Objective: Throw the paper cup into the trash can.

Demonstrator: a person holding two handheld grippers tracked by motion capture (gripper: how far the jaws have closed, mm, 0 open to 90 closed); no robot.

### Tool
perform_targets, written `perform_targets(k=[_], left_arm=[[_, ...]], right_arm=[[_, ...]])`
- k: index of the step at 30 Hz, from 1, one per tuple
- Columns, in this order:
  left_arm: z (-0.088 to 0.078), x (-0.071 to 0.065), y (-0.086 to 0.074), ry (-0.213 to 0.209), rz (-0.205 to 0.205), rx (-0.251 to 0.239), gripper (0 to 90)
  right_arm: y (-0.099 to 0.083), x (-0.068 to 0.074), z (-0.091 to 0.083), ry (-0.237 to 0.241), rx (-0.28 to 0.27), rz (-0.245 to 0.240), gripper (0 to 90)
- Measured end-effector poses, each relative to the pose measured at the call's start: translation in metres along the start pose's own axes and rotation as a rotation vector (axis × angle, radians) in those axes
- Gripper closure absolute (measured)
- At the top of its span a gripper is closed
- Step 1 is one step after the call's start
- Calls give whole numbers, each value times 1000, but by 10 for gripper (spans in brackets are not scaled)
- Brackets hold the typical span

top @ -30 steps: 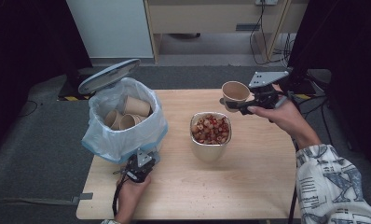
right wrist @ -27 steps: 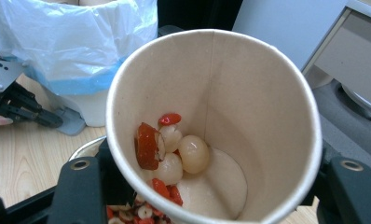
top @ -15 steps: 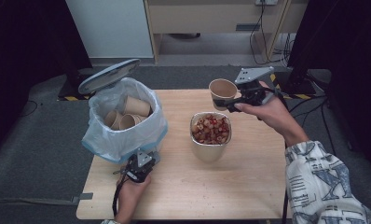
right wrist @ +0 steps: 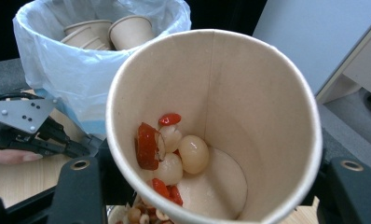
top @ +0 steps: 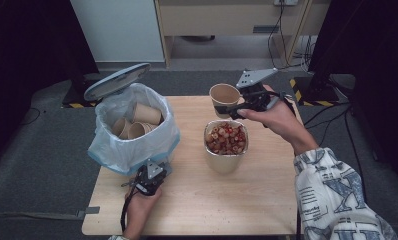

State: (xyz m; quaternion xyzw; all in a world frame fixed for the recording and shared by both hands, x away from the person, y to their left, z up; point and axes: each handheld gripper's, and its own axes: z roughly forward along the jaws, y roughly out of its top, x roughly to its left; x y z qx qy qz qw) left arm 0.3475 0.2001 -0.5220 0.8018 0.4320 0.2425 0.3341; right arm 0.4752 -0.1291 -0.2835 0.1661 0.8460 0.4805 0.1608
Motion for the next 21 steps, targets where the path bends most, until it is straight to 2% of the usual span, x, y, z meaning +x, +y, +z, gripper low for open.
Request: perform_targets(k=[21], left_arm=[[0, 0, 0, -1, 0, 0, 891]], right_arm=[[29, 9, 11, 30, -18, 5, 350]])
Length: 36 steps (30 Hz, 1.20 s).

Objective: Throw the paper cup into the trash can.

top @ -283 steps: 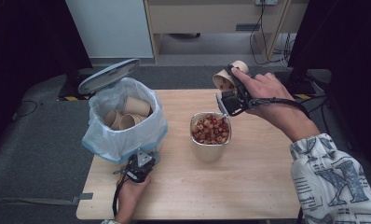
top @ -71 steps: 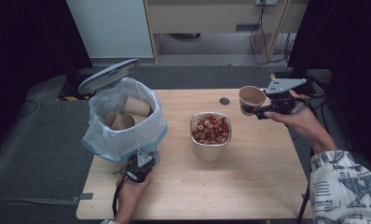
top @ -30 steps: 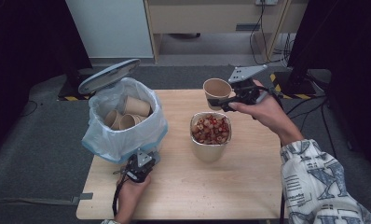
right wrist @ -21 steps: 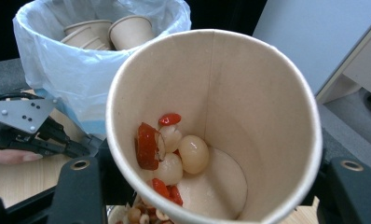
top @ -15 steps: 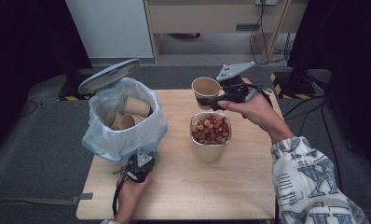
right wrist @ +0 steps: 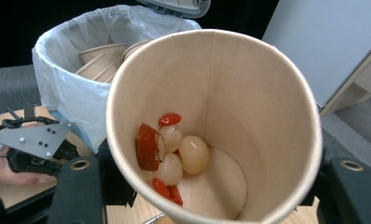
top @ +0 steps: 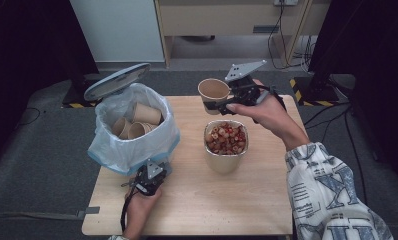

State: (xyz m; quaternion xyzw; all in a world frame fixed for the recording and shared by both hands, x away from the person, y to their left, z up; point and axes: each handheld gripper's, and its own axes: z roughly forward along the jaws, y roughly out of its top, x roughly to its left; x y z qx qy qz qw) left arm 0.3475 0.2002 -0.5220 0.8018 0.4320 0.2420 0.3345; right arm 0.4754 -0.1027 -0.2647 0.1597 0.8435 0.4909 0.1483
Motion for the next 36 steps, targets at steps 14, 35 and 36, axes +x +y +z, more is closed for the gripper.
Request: perform_targets(k=[14, 35, 36], left_arm=[[0, 0, 0, 0, 0, -1, 891], [0, 0, 0, 1, -2, -2, 891], [0, 0, 0, 1, -3, -3, 891]], right_arm=[[22, 10, 16, 26, -15, 2, 350], [52, 36, 65, 79, -24, 29, 346], [53, 37, 68, 81, -21, 29, 346]])
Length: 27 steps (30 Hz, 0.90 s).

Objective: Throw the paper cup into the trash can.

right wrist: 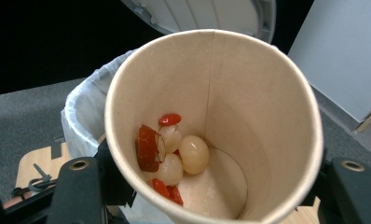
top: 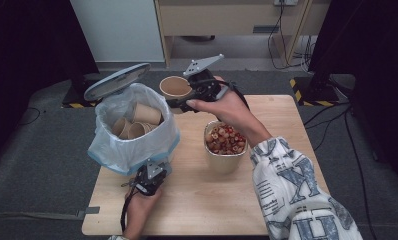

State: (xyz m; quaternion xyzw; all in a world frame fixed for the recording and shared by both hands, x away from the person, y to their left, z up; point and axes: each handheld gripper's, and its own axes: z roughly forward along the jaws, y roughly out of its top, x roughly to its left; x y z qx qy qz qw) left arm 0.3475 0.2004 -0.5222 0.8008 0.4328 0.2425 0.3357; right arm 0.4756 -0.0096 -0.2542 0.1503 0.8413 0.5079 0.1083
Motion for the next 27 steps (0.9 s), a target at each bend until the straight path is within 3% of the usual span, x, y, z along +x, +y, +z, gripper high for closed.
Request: perform_targets(k=[12, 27], left_arm=[[0, 0, 0, -1, 0, 1, 891], [0, 0, 0, -1, 1, 1, 891]], right_arm=[[6, 13, 36, 43, 6, 2, 344], [5, 19, 59, 57, 25, 12, 339]])
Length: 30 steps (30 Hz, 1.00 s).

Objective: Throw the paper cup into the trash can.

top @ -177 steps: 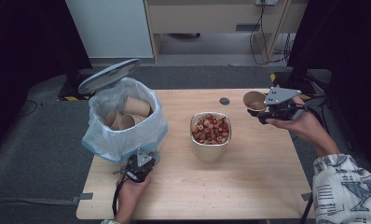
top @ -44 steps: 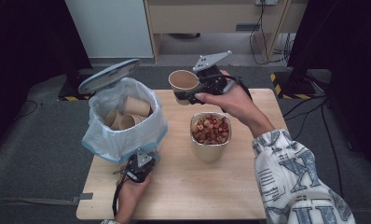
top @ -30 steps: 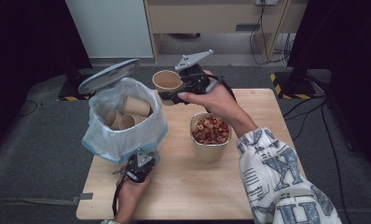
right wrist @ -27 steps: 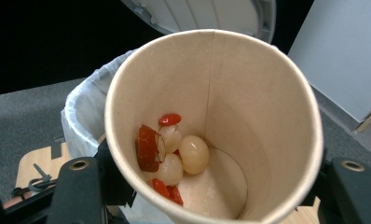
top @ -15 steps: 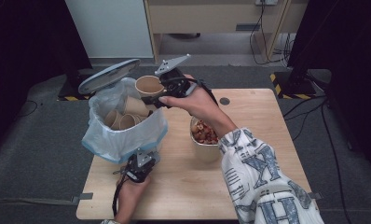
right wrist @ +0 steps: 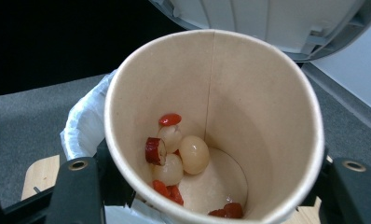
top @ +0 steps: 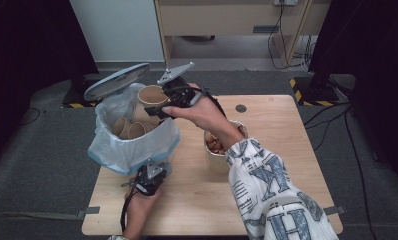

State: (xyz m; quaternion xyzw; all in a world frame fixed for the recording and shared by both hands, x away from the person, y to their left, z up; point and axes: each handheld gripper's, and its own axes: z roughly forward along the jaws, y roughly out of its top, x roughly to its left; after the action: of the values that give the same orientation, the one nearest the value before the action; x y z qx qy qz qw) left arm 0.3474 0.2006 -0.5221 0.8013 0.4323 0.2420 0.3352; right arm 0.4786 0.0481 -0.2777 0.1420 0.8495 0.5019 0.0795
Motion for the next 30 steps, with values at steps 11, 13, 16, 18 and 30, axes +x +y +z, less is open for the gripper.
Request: perform_targets(k=[11, 13, 16, 18, 30], left_arm=[[0, 0, 0, -2, -2, -1, 891], [0, 0, 0, -3, -3, -1, 891], [0, 0, 0, -3, -3, -1, 891], [0, 0, 0, -3, -2, 0, 891], [0, 0, 0, -4, -3, -1, 891]], right_arm=[[-3, 2, 18, -7, 31, -8, 304], [-3, 3, 21, -24, 30, -17, 222], [-4, 4, 21, -24, 21, -9, 131], [-5, 4, 18, -32, 12, -6, 118], [-11, -2, 6, -42, -2, 7, 211]])
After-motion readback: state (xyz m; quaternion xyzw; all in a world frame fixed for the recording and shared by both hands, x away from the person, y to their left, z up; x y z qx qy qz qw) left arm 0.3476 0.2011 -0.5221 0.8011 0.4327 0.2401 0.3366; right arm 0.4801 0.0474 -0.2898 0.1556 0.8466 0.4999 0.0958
